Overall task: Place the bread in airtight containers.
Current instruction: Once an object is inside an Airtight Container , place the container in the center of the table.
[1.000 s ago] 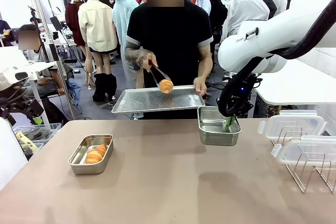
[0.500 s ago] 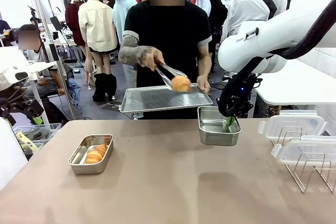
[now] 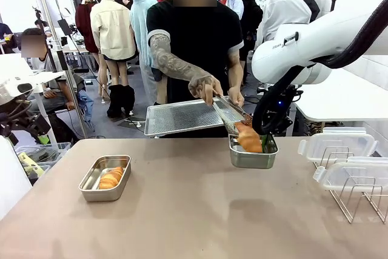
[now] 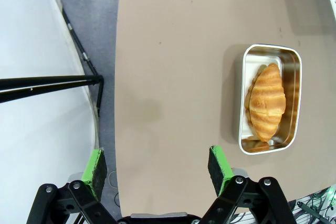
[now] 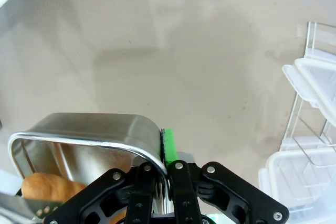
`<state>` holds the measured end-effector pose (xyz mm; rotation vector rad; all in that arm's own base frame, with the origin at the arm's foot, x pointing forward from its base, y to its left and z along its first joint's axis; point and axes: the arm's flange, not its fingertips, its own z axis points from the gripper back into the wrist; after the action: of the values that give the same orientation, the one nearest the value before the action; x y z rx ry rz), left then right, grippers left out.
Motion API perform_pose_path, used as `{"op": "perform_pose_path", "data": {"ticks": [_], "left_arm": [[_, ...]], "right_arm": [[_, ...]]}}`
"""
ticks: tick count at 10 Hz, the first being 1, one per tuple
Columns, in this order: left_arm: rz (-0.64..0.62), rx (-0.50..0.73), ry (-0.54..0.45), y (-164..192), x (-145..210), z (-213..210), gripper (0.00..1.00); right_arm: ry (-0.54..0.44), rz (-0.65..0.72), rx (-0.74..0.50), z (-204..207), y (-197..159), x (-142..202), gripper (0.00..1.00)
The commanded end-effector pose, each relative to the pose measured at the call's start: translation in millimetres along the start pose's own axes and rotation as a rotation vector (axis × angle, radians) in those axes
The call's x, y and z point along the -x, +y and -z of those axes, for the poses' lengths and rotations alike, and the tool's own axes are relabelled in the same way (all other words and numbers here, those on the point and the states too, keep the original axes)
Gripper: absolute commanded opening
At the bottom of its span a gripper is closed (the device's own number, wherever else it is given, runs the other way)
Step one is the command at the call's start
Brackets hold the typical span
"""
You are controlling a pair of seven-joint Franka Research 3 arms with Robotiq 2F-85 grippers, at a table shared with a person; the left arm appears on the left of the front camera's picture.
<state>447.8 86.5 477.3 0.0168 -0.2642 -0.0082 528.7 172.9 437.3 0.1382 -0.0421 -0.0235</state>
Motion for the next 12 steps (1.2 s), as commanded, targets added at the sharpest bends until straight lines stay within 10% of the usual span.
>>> {"op": "perform_pose_path", "data": {"ticks": [1,12], "left_arm": [[0.014,0.005,0.004,1.5,3.2,-1.3,1.00],[0.014,0.005,0.004,1.5,3.2,-1.3,1.00]], "right_arm": [[-0.018,0.002,-0.005,-1.0,1.4,0.3,0.00],[-0.018,0.002,-0.005,-1.0,1.4,0.3,0.00]]}}
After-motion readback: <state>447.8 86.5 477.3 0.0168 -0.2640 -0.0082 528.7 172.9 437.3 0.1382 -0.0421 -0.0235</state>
